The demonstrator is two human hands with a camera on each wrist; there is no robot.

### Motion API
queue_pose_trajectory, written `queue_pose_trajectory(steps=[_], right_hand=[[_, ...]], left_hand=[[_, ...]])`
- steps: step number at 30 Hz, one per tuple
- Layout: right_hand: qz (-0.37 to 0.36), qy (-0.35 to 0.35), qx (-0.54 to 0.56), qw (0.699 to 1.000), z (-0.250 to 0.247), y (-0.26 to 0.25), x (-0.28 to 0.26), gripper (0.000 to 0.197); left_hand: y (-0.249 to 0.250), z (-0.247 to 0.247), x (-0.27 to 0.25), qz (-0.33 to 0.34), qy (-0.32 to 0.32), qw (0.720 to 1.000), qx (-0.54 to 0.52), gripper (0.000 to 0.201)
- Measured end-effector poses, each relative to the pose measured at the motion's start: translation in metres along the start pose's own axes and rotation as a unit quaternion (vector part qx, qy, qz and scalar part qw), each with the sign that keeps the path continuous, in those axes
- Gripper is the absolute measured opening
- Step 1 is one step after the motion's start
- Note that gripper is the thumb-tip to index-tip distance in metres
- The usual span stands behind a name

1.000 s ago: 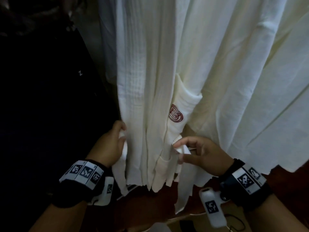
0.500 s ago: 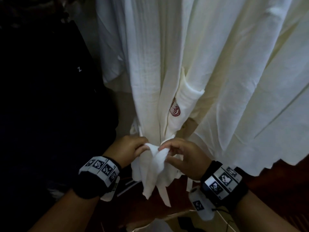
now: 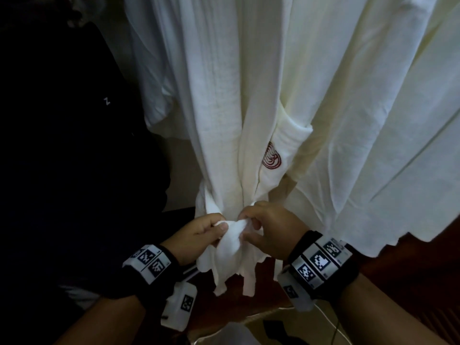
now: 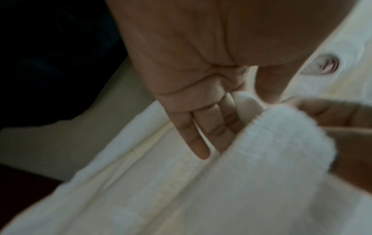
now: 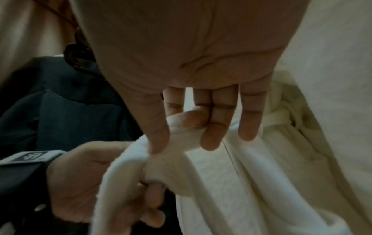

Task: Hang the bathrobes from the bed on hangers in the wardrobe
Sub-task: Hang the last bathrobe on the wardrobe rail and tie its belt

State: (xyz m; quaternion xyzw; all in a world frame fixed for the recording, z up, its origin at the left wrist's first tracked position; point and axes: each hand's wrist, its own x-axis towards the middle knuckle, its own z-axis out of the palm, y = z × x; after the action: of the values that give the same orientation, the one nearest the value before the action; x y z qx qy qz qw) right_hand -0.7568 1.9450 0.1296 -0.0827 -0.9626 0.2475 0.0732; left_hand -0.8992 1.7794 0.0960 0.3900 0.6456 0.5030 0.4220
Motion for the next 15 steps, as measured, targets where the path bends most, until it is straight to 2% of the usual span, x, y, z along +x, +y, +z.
queue_pose_trajectory(steps=[2, 4, 6, 8, 10, 12, 15], right_hand=[[0.042, 0.031, 0.052, 0.997, 0.012, 0.003, -0.002, 0.045], [0.091, 0.021, 0.187, 0.978, 0.025, 0.004, -0.004, 0.073], [0.114, -0.034, 0.373, 0.920, 0.037, 0.001, -0.007, 0.092], [0.117, -0.035, 0.475, 0.872, 0.044, 0.003, -0.010, 0.099], [0.128, -0.022, 0.534, 0.835, 0.035, 0.002, -0.010, 0.100], [0.135, -0.046, 0.571, 0.808, 0.014, -0.006, -0.009, 0.091], [0.107, -0.060, 0.559, 0.820, -0.026, -0.019, -0.005, 0.058]], left_hand=[[0.000, 0.003, -0.004, -0.006, -0.002, 0.999, -0.039, 0.021], [0.002, 0.003, -0.005, 0.010, 0.000, 0.999, -0.046, 0.025], [0.005, 0.002, -0.004, 0.033, 0.025, 0.998, -0.046, 0.023], [0.002, -0.001, -0.002, 0.043, 0.055, 0.996, -0.057, 0.026], [-0.004, -0.007, 0.001, 0.040, 0.094, 0.994, -0.030, 0.030], [-0.013, -0.012, 0.005, 0.036, 0.141, 0.989, 0.013, 0.024], [-0.025, -0.023, 0.009, 0.028, 0.214, 0.966, 0.142, 0.016]])
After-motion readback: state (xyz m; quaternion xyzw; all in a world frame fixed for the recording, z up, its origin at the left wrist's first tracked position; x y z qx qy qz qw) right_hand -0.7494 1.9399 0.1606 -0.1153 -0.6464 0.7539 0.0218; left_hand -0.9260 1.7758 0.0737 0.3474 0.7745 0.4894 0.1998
